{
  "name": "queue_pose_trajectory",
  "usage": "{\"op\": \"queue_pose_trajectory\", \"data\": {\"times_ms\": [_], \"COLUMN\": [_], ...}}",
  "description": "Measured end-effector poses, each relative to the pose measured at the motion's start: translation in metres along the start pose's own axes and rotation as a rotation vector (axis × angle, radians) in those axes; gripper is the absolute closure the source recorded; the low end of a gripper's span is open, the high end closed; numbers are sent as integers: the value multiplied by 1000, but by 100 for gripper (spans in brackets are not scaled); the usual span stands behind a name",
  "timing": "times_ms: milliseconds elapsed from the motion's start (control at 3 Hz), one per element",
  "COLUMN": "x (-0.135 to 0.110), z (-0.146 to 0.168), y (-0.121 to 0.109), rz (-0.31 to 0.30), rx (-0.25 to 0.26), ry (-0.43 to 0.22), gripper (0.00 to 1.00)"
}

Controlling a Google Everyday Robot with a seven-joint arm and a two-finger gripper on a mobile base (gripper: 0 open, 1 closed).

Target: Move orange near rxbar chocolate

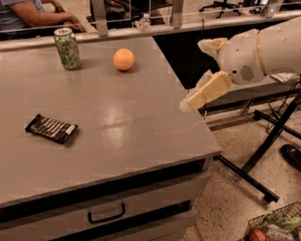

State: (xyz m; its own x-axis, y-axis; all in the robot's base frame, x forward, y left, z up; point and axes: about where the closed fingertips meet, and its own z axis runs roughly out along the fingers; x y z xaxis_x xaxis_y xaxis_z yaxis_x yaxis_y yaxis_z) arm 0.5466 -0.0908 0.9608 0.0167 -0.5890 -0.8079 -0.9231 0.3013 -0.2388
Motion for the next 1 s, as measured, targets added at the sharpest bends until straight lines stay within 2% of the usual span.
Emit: {"op": "queue_pose_trajectory", "data": {"times_ms": [333,667,1000], "x": [0,4,13], "z": [0,21,48], "y": [0,-11,-36], "rz": [0,15,21], "rx": [0,47,87], "ry": [0,-42,-111], "gripper": [0,0,0]}}
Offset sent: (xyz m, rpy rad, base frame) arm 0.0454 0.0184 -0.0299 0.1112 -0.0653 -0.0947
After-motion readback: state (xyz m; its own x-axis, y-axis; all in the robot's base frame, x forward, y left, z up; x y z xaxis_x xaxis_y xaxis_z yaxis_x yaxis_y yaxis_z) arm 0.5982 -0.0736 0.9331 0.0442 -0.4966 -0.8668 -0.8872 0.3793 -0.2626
